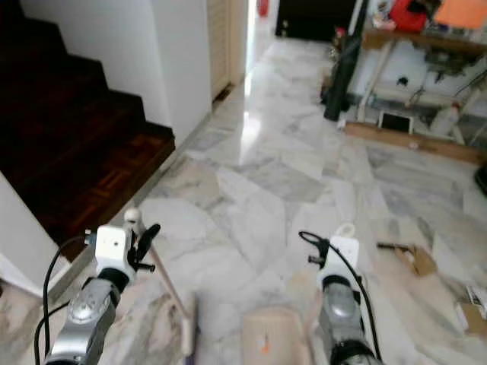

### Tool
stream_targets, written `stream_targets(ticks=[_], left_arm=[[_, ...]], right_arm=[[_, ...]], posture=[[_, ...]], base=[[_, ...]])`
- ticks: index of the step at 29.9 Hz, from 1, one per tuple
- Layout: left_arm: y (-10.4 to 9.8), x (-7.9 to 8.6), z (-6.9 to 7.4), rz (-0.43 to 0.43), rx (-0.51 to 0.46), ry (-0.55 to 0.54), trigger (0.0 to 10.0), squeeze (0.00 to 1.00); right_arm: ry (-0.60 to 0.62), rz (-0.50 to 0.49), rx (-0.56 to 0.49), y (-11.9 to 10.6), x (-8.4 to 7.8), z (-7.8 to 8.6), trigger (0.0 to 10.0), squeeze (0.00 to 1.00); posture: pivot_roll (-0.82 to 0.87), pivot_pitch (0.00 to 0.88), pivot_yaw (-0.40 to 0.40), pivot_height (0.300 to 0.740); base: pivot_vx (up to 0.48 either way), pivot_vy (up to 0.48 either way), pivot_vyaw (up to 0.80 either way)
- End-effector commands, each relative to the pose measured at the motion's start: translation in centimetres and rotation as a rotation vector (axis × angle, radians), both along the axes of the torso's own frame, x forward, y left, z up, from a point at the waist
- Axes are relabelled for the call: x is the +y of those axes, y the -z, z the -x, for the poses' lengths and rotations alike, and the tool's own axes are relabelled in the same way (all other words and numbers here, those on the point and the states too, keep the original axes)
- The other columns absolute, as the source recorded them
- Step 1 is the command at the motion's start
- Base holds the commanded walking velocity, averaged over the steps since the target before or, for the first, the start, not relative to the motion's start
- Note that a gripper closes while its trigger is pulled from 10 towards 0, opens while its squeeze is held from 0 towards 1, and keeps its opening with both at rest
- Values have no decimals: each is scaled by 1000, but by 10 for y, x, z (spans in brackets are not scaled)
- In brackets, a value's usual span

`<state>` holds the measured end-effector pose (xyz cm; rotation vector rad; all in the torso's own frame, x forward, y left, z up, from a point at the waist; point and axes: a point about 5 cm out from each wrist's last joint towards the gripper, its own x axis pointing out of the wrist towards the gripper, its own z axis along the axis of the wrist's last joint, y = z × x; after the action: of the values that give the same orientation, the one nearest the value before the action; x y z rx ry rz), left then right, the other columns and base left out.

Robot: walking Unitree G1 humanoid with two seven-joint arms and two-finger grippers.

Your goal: Sweep floor

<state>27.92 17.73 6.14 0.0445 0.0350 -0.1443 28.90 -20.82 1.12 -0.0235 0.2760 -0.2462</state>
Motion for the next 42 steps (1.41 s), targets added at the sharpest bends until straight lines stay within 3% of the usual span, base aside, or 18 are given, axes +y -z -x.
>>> stream_targets(ticks=[1,42], left_arm=[[-9,4,-5,-28,-38,-5,10000,0],[-11,-1,-4,-23,-41,-1,10000,0]], right_arm=[[-20,-22,-34,-6,9,-7,10000,0],[-44,-36,-37,-6,13,-7,10000,0]], posture=[[77,0,-35,740],[81,11,-41,740]], base=[[360,0,0],[359,0,0]])
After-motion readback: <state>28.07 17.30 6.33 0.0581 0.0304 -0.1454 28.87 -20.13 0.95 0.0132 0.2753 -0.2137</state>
